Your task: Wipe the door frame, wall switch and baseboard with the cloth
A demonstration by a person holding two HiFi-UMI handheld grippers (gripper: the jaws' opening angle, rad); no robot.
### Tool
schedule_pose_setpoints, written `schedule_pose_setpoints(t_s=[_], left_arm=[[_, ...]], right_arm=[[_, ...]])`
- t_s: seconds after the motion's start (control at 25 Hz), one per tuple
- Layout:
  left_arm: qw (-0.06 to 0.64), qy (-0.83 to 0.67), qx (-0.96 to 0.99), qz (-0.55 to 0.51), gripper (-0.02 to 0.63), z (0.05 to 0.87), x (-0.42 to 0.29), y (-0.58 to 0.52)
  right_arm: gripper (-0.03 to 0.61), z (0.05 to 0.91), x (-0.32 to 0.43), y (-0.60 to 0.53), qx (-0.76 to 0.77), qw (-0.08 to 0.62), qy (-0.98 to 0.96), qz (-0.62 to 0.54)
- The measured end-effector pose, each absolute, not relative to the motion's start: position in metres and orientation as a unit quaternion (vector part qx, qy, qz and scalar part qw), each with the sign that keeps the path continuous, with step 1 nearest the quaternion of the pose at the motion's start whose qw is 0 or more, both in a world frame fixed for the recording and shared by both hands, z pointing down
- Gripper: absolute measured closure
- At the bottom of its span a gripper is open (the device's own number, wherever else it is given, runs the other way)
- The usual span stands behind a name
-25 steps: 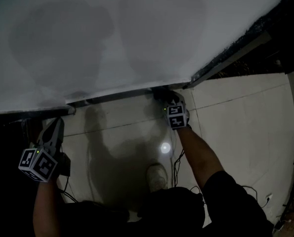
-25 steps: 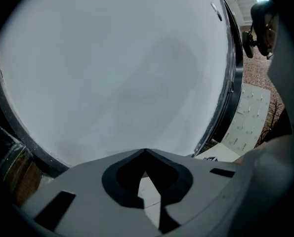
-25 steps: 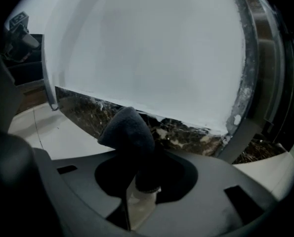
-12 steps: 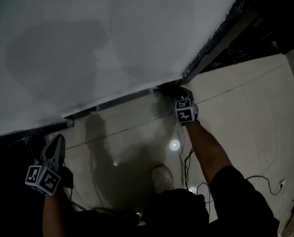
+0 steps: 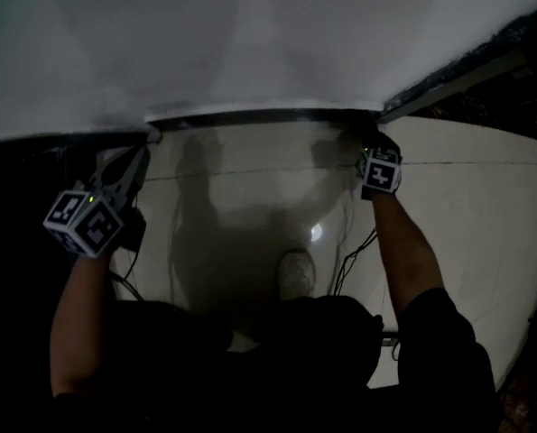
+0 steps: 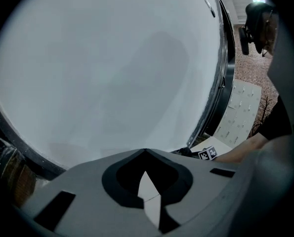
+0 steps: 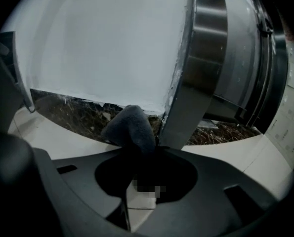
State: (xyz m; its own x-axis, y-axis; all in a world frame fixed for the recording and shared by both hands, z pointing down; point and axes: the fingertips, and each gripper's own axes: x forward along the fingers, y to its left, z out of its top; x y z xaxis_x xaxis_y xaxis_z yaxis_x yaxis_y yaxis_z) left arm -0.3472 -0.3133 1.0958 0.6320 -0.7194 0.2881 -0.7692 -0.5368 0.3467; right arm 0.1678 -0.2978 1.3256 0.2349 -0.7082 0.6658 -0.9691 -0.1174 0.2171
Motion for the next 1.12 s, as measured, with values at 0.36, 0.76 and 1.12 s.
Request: schedule_pose_setpoints(t_s=[0.36, 0.76, 1.12], left_arm=[[0.262, -0.447, 0.855, 0.009, 0.623, 1.082, -0.365, -0.315], [0.277, -0.451, 0.848, -0.028, 0.623, 1.068, -0.396, -0.311], [0.280, -0.481, 0.827, -0.081, 0.623, 1.059, -0.439, -0.306]], right_arm=[[0.483, 1.264, 0.130, -0.260, 0.730, 0.269, -0.580, 0.241], [0.483, 1.244, 0.035, -0.284, 0.678, 0.276, -0.646, 0.216], [0.483, 1.227, -0.093, -0.294, 0.580, 0.257, -0.759, 0.148]])
